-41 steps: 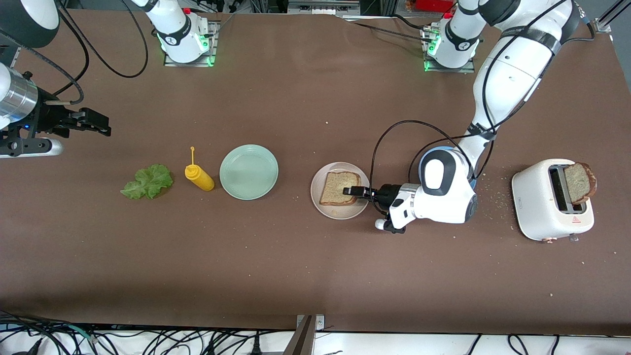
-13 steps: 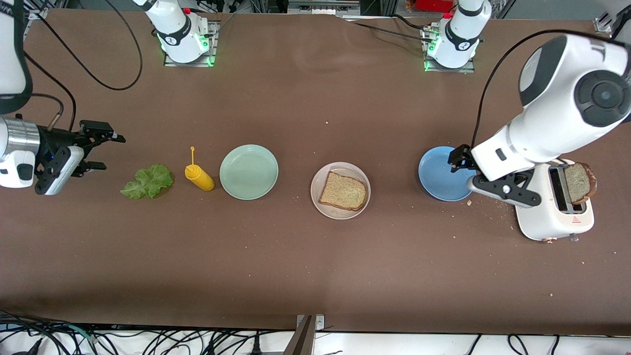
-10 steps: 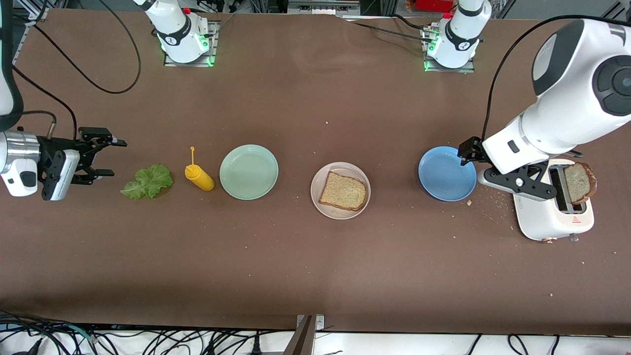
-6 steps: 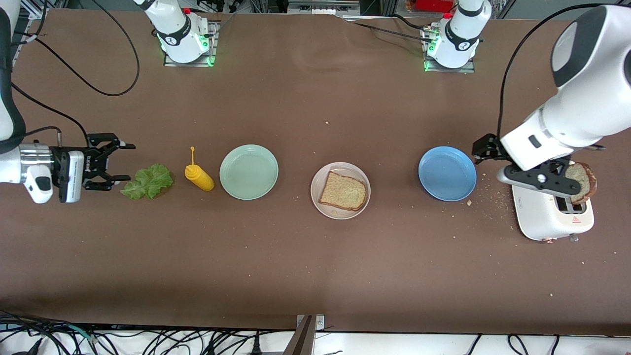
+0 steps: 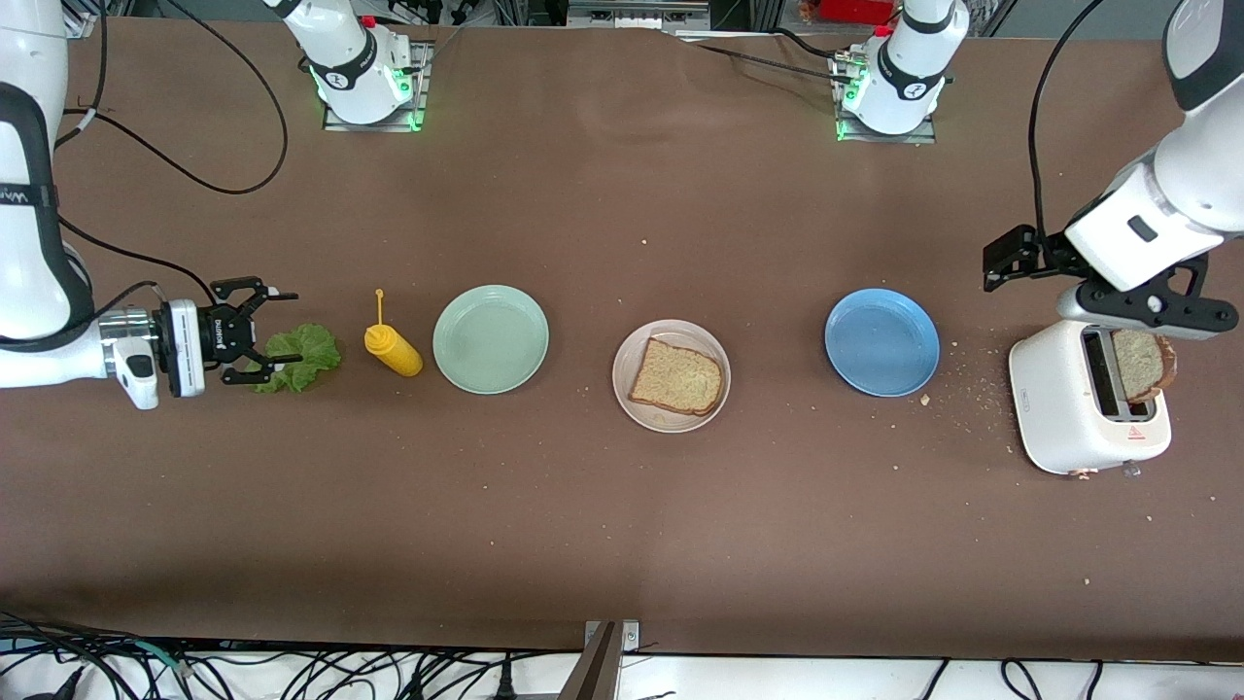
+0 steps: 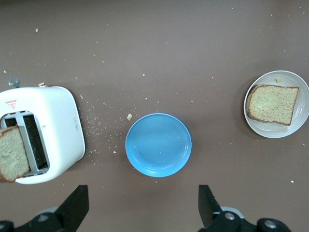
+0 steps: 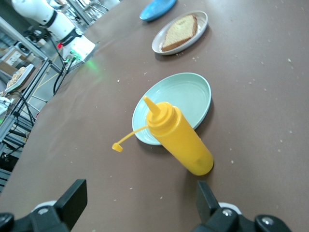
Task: Make sandwich in beige plate with both arms
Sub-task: 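Reach the right gripper to the yellow bottle and grasp it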
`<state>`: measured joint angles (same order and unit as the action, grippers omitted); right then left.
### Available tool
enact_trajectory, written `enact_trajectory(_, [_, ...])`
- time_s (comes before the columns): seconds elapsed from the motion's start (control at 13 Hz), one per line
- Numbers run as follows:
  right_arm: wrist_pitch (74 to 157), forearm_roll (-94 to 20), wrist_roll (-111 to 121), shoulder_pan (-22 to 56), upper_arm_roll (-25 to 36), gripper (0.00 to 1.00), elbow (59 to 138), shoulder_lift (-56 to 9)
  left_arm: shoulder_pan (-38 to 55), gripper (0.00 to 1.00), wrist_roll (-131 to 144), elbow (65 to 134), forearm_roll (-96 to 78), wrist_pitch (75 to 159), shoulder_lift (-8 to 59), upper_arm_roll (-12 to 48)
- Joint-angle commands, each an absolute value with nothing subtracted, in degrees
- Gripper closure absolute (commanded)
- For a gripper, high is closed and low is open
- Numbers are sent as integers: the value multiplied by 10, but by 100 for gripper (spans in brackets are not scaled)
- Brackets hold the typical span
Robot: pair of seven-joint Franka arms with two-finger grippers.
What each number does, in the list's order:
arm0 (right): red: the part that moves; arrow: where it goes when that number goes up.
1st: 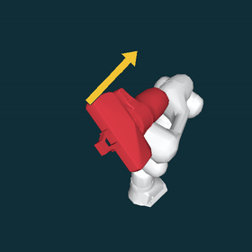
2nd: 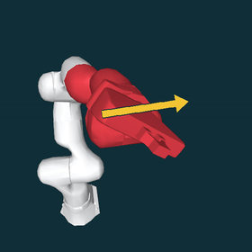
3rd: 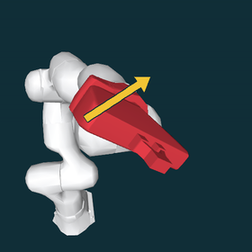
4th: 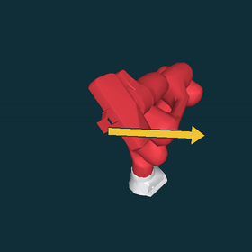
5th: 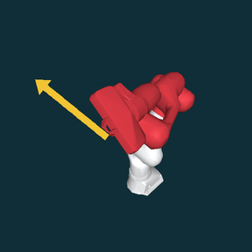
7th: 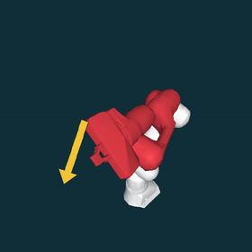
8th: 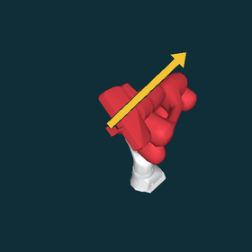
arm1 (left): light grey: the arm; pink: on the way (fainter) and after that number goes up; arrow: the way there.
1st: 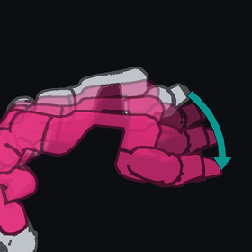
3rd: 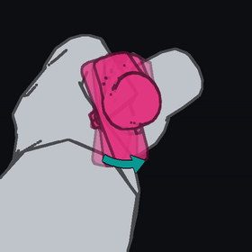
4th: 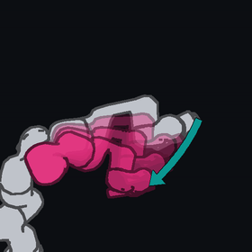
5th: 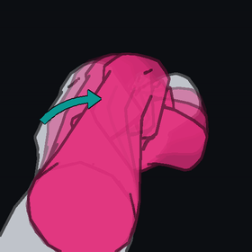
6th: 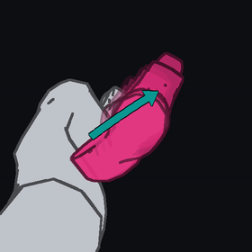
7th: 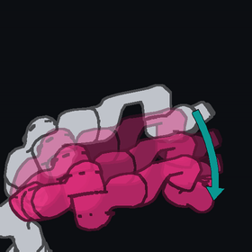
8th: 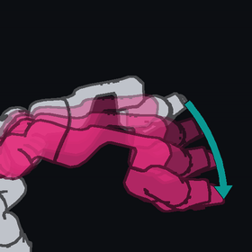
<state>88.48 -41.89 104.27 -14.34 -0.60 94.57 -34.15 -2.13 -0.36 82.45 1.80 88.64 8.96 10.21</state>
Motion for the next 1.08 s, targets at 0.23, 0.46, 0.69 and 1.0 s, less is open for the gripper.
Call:
enact_trajectory(0.23, [879,-496,1206,-150,-16,0,924,-438,-9,0,2,909,7,905,9,77])
enact_trajectory(0.46, [889,-514,1231,-142,-17,0,918,-462,-10,0,0,910,7,903,14,78])
enact_trajectory(0.69, [890,-521,1238,-133,-18,0,879,-494,-18,0,-5,903,6,900,29,78])
enact_trajectory(1.0, [893,-540,1242,-127,-32,0,868,-511,-19,0,-4,900,5,900,30,78])
